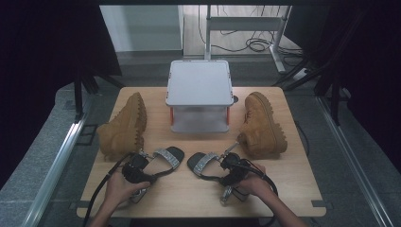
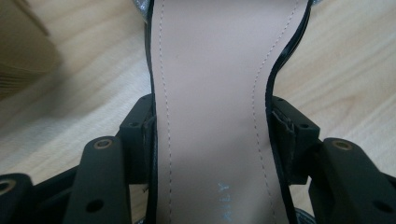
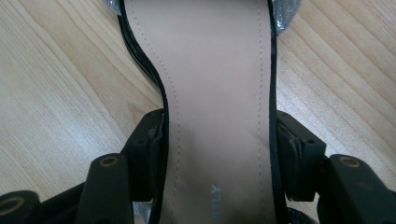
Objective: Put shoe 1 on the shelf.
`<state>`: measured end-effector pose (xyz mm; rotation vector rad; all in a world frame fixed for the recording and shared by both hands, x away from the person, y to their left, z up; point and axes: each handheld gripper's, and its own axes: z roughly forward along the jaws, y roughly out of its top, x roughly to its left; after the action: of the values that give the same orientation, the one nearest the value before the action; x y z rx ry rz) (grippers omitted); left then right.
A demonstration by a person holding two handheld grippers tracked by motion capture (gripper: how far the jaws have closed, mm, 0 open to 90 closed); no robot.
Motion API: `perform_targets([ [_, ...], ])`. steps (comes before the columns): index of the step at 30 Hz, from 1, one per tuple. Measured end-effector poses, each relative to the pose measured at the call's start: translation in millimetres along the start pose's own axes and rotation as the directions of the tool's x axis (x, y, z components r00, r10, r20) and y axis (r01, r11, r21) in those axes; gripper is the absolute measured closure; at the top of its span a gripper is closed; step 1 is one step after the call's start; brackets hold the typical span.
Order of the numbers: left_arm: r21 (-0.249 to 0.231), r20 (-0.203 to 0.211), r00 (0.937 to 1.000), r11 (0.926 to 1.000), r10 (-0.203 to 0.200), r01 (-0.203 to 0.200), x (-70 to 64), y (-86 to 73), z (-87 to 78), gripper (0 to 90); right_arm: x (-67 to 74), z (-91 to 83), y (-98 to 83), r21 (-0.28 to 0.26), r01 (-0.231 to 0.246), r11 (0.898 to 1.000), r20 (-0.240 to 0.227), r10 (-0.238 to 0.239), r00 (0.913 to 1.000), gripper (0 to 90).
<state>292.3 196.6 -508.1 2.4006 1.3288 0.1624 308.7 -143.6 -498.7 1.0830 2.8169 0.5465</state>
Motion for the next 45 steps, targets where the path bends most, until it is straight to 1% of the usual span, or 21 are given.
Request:
perform_targets([
  [2, -0.04, 0.016, 0.9996, 0.9989, -0.023, 0.023, 1.5, 0.5, -4.7, 42.0, -1.3, -0.6, -0.8, -0.012, -0.006, 1.0, -0.01, 0.006, 0.9999, 42.4],
  [4, -0.045, 0.026, 0.9995, 0.9988, -0.017, 0.018, 2.5, 3.5, -9.4, 42.1, -1.6, -1.5, -0.8, -0.018, -0.01, 1.0, -0.014, 0.009, 0.9999, 42.5],
  [7, -0.065, 0.022, 0.9996, 0.9977, -0.019, 0.021, 1.9, 9.1, -14.4, 42.1, -3.6, -8.6, 0.6, -0.06, -0.03, 0.998, -0.013, 0.03, 0.9995, 42.5],
  [9, -0.091, 0.028, 0.999, 0.9951, -0.035, 0.038, 2.2, 14.9, -18.9, 42.0, -7.8, -15.8, 3.1, -0.083, -0.057, 0.995, -0.014, 0.056, 0.9983, 42.5],
  [11, -0.098, 0.038, 0.9982, 0.9939, -0.046, 0.049, 1.7, 22.4, -20.6, 42.0, -12.1, -20.6, 7.2, -0.104, -0.082, 0.991, 0.009, 0.083, 0.9965, 42.5],
  [15, -0.107, 0.061, 0.9947, 0.9903, -0.082, 0.088, 0.9, 43.5, -16.8, 42.1, -26.1, -24.7, 16.4, -0.147, -0.16, 0.976, 0.008, 0.163, 0.9866, 42.5],
  [16, -0.111, 0.069, 0.9939, 0.9893, -0.087, 0.094, 1.5, 50.0, -15.2, 42.1, -32.9, -27.0, 21.3, -0.171, -0.2, 0.965, 0.009, 0.205, 0.9788, 42.5],
  [18, -0.122, 0.07, 0.9924, 0.9865, -0.101, 0.109, 1.8, 59.0, -13.3, 42.0, -35.1, -27.7, 22.7, -0.18, -0.21, 0.961, 0.011, 0.215, 0.9765, 42.5],
  [20, -0.134, 0.057, 0.9917, 0.9834, -0.115, 0.122, 2.2, 70.5, -11.7, 42.0, -41.3, -28.6, 26.8, -0.203, -0.244, 0.948, 0.013, 0.251, 0.9678, 42.5],
  [25, -0.141, 0.05, 0.987, 0.9774, -0.153, 0.158, 6.4, 97.4, -6.6, 42.0, -53.6, -27.7, 39.0, -0.222, -0.292, 0.93, 0.048, 0.31, 0.9497, 42.5],
  [26, -0.139, 0.054, 0.9852, 0.9758, -0.163, 0.169, 7.6, 100.5, -4.7, 42.0, -57.2, -26.9, 42.4, -0.231, -0.314, 0.921, 0.054, 0.334, 0.9409, 42.5],
  [27, -0.139, 0.052, 0.9834, 0.9738, -0.174, 0.179, 8.9, 104.2, -2.1, 42.0, -59.8, -26.1, 44.3, -0.236, -0.328, 0.915, 0.051, 0.348, 0.9359, 42.5],
  [30, -0.152, 0.072, 0.9706, 0.9592, -0.23, 0.238, 13.3, 111.7, 7.9, 42.0, -67.4, -22.5, 52.7, -0.244, -0.374, 0.895, 0.056, 0.398, 0.9156, 42.5],
  [33, -0.137, 0.047, 0.9685, 0.9588, -0.245, 0.249, 12.5, 120.4, 15.4, 42.0, -72.8, -16.6, 62.2, -0.243, -0.406, 0.881, 0.086, 0.436, 0.8957, 42.5],
  [34, -0.144, 0.045, 0.9669, 0.9561, -0.251, 0.255, 10.8, 123.4, 17.6, 41.9, -75.1, -13.8, 64.8, -0.247, -0.425, 0.871, 0.084, 0.456, 0.8859, 42.5],
  [35, -0.15, 0.045, 0.9679, 0.9562, -0.247, 0.251, 9.4, 126.4, 19.1, 42.0, -76.9, -11.0, 67.2, -0.252, -0.443, 0.86, 0.08, 0.475, 0.8766, 42.5],
  [37, -0.153, 0.067, 0.9646, 0.9528, -0.255, 0.262, 8.6, 131.8, 23.5, 42.0, -78.8, -5.6, 71.4, -0.26, -0.46, 0.849, 0.079, 0.493, 0.8663, 42.5],
  [38, -0.148, 0.061, 0.9653, 0.9541, -0.254, 0.26, 9.4, 134.4, 26.1, 42.0, -78.3, -3.7, 73.6, -0.261, -0.47, 0.843, 0.078, 0.504, 0.8603, 42.5],
  [40, -0.14, 0.038, 0.9628, 0.9526, -0.268, 0.27, 11.2, 138.9, 31.6, 42.0, -77.0, -1.6, 77.4, -0.27, -0.481, 0.834, 0.072, 0.515, 0.8539, 42.5],
  [42, -0.148, 0.036, 0.9587, 0.9472, -0.282, 0.284, 13.0, 140.8, 34.7, 42.0, -77.0, -1.2, 80.2, -0.286, -0.489, 0.824, 0.059, 0.525, 0.8491, 42.5],
  [45, -0.166, 0.04, 0.9532, 0.9387, -0.3, 0.302, 14.4, 143.3, 38.8, 41.9, -76.3, 1.4, 86.3, -0.295, -0.488, 0.821, 0.082, 0.531, 0.8436, 42.5],
])
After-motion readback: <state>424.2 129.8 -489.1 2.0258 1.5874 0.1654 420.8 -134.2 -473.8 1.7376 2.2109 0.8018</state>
